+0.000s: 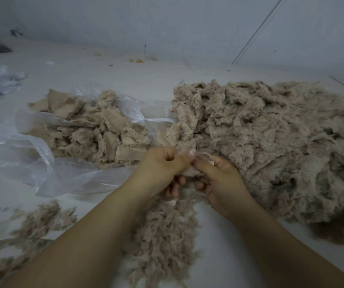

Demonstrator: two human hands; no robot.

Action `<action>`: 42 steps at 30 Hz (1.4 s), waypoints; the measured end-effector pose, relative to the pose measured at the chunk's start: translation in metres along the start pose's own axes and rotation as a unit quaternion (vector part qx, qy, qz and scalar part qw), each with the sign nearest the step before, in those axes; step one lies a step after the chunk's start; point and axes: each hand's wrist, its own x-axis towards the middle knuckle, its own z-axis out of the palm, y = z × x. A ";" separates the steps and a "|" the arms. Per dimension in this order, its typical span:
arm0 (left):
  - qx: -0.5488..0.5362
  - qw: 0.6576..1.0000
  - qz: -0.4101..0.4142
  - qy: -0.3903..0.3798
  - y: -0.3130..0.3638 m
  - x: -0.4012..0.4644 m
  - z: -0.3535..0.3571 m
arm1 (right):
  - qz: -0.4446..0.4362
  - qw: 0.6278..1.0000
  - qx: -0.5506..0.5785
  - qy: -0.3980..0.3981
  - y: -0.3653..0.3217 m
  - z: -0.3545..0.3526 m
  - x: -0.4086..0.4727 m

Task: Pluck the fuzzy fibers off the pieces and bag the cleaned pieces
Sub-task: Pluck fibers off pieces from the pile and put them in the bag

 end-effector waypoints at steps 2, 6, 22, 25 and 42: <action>0.003 1.000 -0.004 -0.023 -0.001 -0.001 -0.003 | -0.002 1.000 0.014 0.008 -0.002 0.001 -0.001; -0.026 0.998 -0.022 -0.049 0.000 -0.001 -0.010 | 0.024 0.996 0.065 0.052 -0.005 0.004 -0.001; 0.068 0.962 -0.097 -0.246 0.012 -0.008 -0.036 | 0.033 0.991 0.108 0.072 -0.002 0.003 0.001; 0.030 0.993 -0.086 -0.073 0.008 -0.001 -0.026 | 0.019 0.995 0.086 0.038 -0.002 0.002 -0.001; -0.327 0.900 0.091 0.272 0.012 0.011 -0.037 | 0.011 1.000 0.001 0.021 0.005 -0.003 0.003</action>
